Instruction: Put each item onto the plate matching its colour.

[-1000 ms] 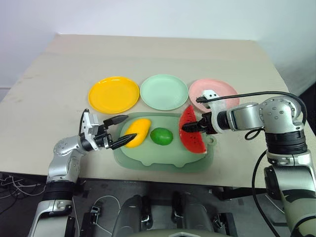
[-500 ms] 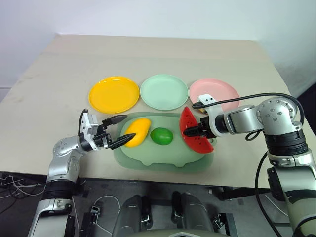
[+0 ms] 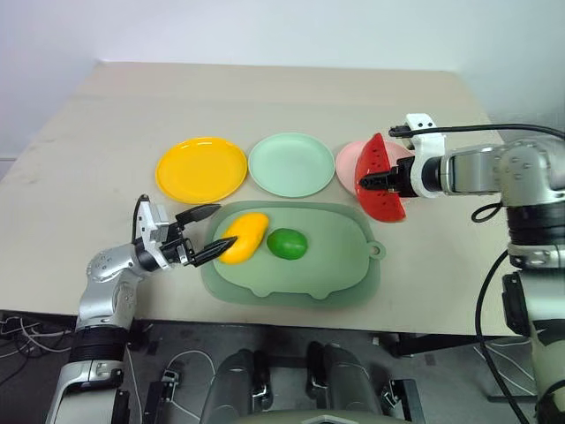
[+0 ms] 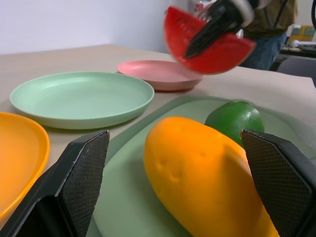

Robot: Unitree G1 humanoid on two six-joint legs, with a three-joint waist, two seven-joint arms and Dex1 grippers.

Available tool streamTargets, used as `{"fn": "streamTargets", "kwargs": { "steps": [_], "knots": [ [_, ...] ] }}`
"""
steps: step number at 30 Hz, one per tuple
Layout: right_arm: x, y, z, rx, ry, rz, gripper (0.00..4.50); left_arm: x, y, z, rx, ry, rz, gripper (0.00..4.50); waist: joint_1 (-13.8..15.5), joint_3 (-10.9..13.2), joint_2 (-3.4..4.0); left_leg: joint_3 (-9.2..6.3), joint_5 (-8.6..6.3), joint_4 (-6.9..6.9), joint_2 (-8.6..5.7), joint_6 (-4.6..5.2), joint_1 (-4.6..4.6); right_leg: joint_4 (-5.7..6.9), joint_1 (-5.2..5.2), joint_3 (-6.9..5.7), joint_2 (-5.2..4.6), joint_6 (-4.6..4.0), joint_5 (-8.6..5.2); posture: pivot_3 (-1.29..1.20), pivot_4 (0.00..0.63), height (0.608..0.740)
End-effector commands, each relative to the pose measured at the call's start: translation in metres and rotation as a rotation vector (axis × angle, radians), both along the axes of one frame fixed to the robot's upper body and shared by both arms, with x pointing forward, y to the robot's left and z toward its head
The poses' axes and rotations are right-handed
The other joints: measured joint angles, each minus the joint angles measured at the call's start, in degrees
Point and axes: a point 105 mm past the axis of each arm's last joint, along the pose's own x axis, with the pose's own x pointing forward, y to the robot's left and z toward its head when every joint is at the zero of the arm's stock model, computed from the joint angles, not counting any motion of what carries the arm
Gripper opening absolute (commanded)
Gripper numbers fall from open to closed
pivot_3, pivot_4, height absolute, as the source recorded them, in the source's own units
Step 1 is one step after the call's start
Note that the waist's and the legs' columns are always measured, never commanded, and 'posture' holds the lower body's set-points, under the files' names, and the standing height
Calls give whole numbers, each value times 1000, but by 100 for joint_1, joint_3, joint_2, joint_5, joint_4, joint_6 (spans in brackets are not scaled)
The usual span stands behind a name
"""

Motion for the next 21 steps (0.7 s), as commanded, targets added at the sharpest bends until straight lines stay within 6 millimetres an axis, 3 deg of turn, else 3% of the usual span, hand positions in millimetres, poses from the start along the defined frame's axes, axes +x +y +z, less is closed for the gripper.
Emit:
{"fn": "streamTargets", "kwargs": {
  "steps": [1, 5, 14, 18, 21],
  "knots": [
    [28, -16, 15, -30, -125, -52, 3113, -3, 2, 13, 3, -52, 4, 4500, -6, 0, 0, 2, 0, 0, 1, 0, -1, 1, -3, 1, 0, 0, 0, 0, 150, 696],
    [47, -23, 15, -25, -157, -99, 3113, -3, 4, 15, 9, -55, 15, 4500, -15, 2, 3, 12, 1, -1, 2, -1, -2, 5, -8, 3, 2, 0, 1, 0, 150, 696],
    [55, -18, 0, -100, -135, -74, 3113, -6, 8, 16, 20, -61, 35, 4500, -124, 2, 4, 16, 2, -3, 3, -3, -1, 9, -10, 7, -2, -1, 1, 0, 150, 696],
    [56, -16, 7, -132, -156, -31, 4389, -7, 8, 16, 22, -60, 41, 4500, -153, 2, 5, 16, 2, -3, 3, -3, 0, 12, -12, 8, -1, -1, 1, 0, 150, 696],
    [57, -18, 18, -143, -186, -31, 4453, -8, 10, 17, 24, -60, 47, 4500, -155, 3, 7, 17, 3, -3, 4, -5, -1, 17, -18, 9, -1, -1, 1, 0, 150, 696]
  ]
}}
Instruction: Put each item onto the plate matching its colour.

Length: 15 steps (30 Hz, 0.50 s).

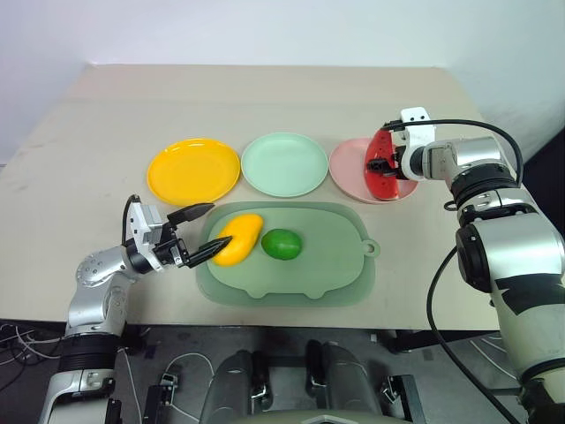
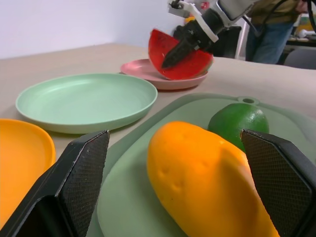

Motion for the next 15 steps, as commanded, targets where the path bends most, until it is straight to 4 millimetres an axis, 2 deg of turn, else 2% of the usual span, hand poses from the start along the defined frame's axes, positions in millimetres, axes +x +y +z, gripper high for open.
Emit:
{"fn": "streamTargets", "kwargs": {
  "steps": [1, 5, 7, 10, 14, 15],
  "knots": [
    [6, 3, 37, -9, -98, 25, 4453, -2, 5, 12, -2, -39, 8, 4500, -1, 0, 1, 0, 0, 0, 0, -1, 0, 1, -1, 1, 0, 0, 0, 0, 150, 696],
    [3, 10, 74, 1, -184, 132, 4453, -1, 8, 13, 3, -40, 14, 4500, 8, 2, 3, 1, 0, 0, 0, -1, 0, 1, -3, 2, -1, -1, 0, 0, 150, 696],
    [-2, 16, 86, 13, -210, 192, 4453, -1, 8, 14, 4, -41, 16, 4500, 15, 3, 5, 1, 0, 0, 0, -1, -6, 1, -10, 4, -4, -1, 0, 0, 150, 696],
    [-26, 38, 112, 22, -306, 383, 4453, -2, 9, 13, 9, -39, 14, 4500, 20, 3, 5, -1, 0, -1, 0, -1, -12, 0, -17, 6, -5, -1, 0, 0, 150, 696],
    [-63, 65, 116, 45, -358, 571, 4453, -2, 11, 14, 12, -37, 15, 4500, 24, 2, 3, -4, 0, -4, 1, -1, -10, 1, -17, 5, -5, -1, 0, 0, 150, 696],
    [-80, 78, 114, 63, -363, 665, 4453, -2, 12, 15, 13, -38, 17, 4500, 27, 2, 3, -4, 0, -4, 1, -2, -9, 2, -17, 5, -5, -2, 0, 0, 150, 696]
  ]
}}
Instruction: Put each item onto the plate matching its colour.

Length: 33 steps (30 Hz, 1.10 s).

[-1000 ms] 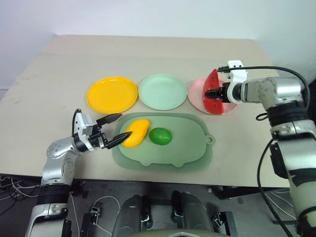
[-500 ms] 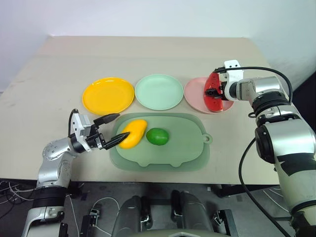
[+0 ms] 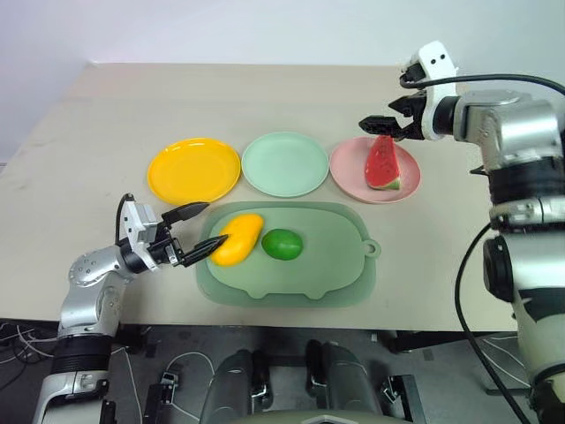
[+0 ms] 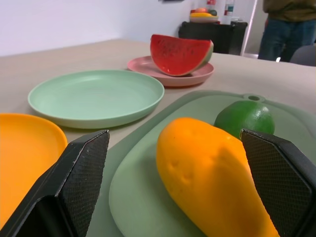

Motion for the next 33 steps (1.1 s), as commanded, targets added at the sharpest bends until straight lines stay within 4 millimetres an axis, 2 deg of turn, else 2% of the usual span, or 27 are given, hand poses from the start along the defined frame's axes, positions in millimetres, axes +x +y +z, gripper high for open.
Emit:
{"fn": "streamTargets", "kwargs": {
  "steps": [1, 3, 9, 11, 13, 19, 25, 33],
  "knots": [
    [-56, 41, 11, 11, -78, 304, 4453, -1, 5, 11, 0, -44, 4, 4500, 4, 0, -1, -1, 0, 0, 0, -1, 0, -1, 1, 0, 0, 0, 0, 0, 150, 696],
    [-86, 60, -4, -9, -58, 452, 4453, 0, 6, 12, 1, -45, 7, 4500, 15, -1, -2, 0, 0, -1, 0, -1, 2, -2, 2, 0, -1, 0, 0, 0, 150, 696],
    [-114, 84, -24, -8, 25, 579, 4453, -1, 7, 10, -6, -38, 9, 4500, 13, -3, -5, 0, 0, 9, -1, -1, 10, -7, 16, -1, -2, -6, 3, 0, 150, 696],
    [-123, 91, -40, -44, 83, 634, 4453, -5, 5, 9, -8, -28, -5, 4500, 19, -3, -6, 0, -1, 9, -1, 0, 12, -12, 19, -1, -2, -9, 2, 0, 150, 696],
    [-125, 95, -51, -64, 112, 647, 4453, -7, 6, 10, -3, -27, -15, 4500, 23, -4, -7, 0, -2, 7, -1, 0, 10, -16, 18, -1, -2, -18, -3, 0, 150, 696],
    [-120, 103, -65, -107, 124, 651, 4453, -13, 7, 16, 23, -22, -65, 4500, 29, -4, -8, 0, -1, 6, -2, 0, 8, -16, 14, -1, -3, -20, -1, 0, 150, 696],
    [-116, 113, -72, -109, 120, 661, 4453, -26, 12, 24, 46, 26, -116, 4500, 16, -4, -8, 1, -1, 3, -2, -1, 8, -16, 12, -1, -2, -25, -5, 0, 150, 696],
    [-110, 127, -83, -111, 128, 671, 4453, -28, 24, 32, 83, 18, -84, 4500, 20, -4, -8, 1, -1, 3, -2, -1, 7, -17, 11, -1, -3, -28, -6, 0, 150, 696]
  ]
}}
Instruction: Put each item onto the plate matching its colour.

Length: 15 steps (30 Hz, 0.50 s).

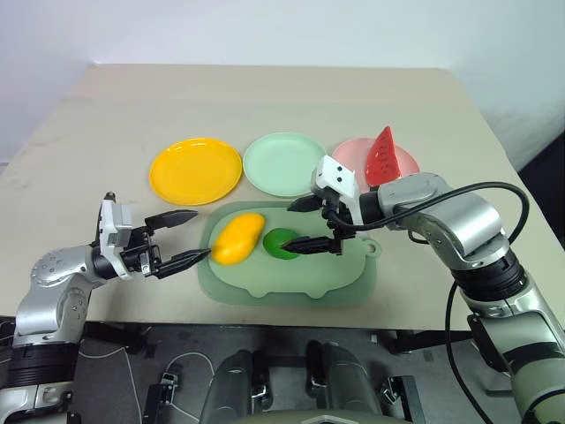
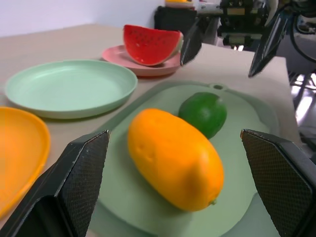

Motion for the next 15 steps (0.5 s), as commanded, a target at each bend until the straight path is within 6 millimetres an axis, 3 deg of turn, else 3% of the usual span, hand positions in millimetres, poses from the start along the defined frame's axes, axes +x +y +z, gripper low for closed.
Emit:
{"fn": "streamTargets", "kwargs": {
  "steps": [1, 7, 15],
  "knots": [
    [1, 10, 7, 8, -42, 28, 4453, -2, 6, 14, 10, -48, 13, 4500, -1, 0, 0, 0, 0, 0, 0, 0, 0, 0, -1, 0, 0, 0, 0, 0, 150, 696],
    [3, 16, -14, -58, 7, 36, 4453, 0, 13, 15, 29, -46, 29, 4500, -8, 0, 0, 1, 0, -3, 0, -1, 0, 1, -4, 0, 0, 0, 0, 0, 150, 696],
    [9, 21, -27, -99, 9, 23, 4453, 10, 19, 20, 12, -66, 82, 4500, -4, 0, 0, 3, 1, -4, 0, -2, -4, 1, -9, 0, 0, 0, 0, 0, 150, 696]
  ]
}}
